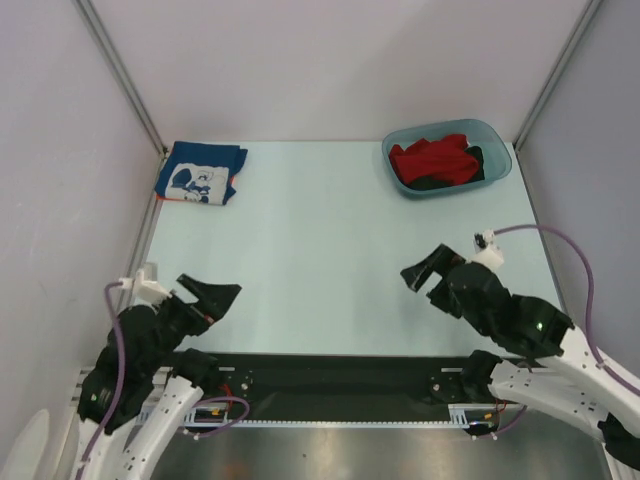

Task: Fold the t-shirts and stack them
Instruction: Grab the tshirt from the pile

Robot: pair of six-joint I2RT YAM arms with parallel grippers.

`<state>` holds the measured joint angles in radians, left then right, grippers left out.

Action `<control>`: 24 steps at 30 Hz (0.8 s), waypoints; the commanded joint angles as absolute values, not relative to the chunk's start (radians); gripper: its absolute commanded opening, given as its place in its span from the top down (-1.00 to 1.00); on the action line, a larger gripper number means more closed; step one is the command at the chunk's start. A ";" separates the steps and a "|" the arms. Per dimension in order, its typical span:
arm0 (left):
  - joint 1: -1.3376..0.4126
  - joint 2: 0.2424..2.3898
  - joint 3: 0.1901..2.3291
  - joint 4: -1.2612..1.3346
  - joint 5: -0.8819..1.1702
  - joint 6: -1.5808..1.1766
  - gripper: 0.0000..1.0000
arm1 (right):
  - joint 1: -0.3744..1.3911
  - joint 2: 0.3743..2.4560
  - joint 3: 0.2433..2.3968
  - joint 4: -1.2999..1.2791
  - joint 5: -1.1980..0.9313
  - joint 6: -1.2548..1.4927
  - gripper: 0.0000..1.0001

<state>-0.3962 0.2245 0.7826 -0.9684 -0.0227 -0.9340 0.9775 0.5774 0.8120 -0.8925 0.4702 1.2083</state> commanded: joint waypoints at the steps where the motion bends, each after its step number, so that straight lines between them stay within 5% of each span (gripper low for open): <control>1: -0.393 0.100 0.753 -0.918 -0.057 -1.026 -0.99 | 0.873 0.719 0.992 -0.922 0.614 0.989 -0.99; 7: -0.393 0.251 0.759 -0.831 0.126 -0.893 -1.00 | 0.303 1.076 1.208 -0.687 0.143 0.580 -0.99; 10: -0.391 0.383 0.793 -0.821 0.236 -0.792 -0.73 | 0.089 1.319 1.327 -0.626 -0.018 0.539 -0.99; 16: -0.391 0.445 0.805 -0.792 0.322 -0.695 -0.38 | 0.029 1.760 1.634 -0.506 -0.051 0.508 -0.61; 24: -0.391 0.520 0.824 -0.741 0.331 -0.628 -0.33 | 0.023 2.124 1.899 -0.428 -0.060 0.577 -0.12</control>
<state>-0.3962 0.4767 0.7895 -0.8078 0.2901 -0.6930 0.0250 2.0720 1.8202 -0.4931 -0.0441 0.5655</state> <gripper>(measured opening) 0.671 0.589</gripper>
